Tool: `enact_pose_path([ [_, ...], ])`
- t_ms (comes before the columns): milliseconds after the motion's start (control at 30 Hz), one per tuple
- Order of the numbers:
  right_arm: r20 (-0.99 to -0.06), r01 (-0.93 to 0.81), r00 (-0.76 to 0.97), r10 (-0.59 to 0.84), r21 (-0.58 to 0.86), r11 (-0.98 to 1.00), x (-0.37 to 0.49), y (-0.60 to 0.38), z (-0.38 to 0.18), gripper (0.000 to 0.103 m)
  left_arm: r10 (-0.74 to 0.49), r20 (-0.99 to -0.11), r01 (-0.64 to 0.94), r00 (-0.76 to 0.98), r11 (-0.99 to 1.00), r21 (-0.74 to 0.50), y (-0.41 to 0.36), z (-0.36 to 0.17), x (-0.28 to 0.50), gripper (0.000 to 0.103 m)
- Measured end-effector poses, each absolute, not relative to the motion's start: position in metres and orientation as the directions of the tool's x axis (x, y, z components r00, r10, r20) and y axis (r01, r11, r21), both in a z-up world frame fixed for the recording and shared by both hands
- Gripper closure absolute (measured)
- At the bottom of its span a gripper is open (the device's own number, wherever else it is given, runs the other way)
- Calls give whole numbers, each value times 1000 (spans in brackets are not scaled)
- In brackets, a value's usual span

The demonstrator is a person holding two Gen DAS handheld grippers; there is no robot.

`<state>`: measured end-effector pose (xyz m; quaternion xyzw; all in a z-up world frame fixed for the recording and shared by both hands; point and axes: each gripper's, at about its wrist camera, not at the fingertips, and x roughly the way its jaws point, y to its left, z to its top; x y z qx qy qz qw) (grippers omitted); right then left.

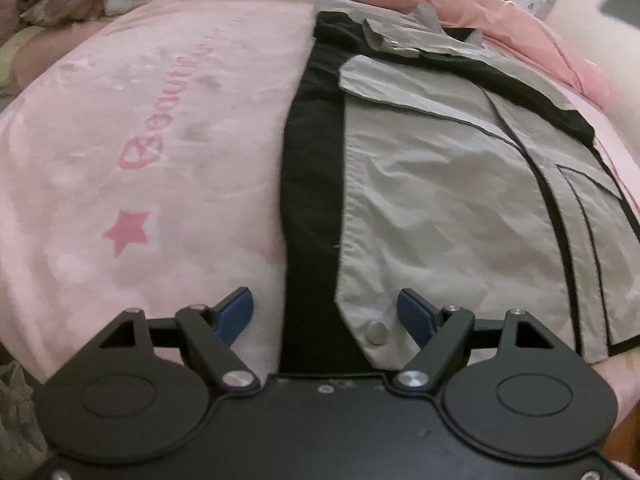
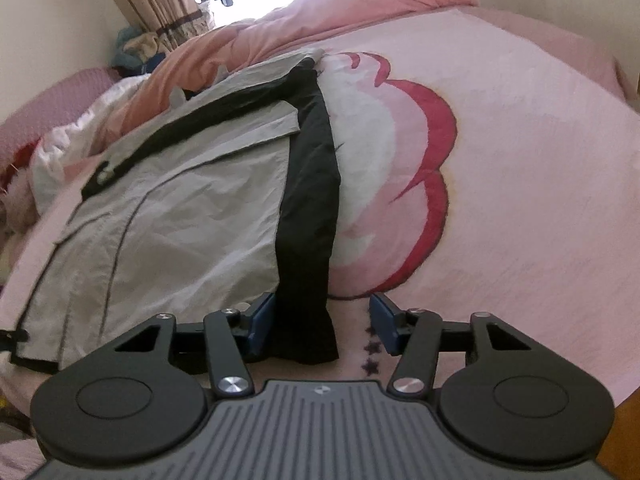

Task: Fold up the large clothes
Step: 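Grasp the jacket hem edge with both grippers and lift it toward the collar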

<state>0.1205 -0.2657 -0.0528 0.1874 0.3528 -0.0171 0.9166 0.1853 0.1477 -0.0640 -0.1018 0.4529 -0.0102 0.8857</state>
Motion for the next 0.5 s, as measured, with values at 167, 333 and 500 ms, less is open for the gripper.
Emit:
enact_pose_path([
  [167, -611, 148, 773, 170, 435, 888, 115, -277, -51, 41, -152, -808, -26, 569, 979, -202, 141, -63, 183, 24],
  [333, -639, 156, 756, 145, 390, 908, 125, -272, -54, 41, -146, -807, -13, 573, 982, -188, 135, -64, 181, 25],
  [500, -641, 106, 742, 199, 406, 908, 132, -260, -55, 41, -134, -805, -18, 578, 984, -177, 129, -63, 184, 28],
])
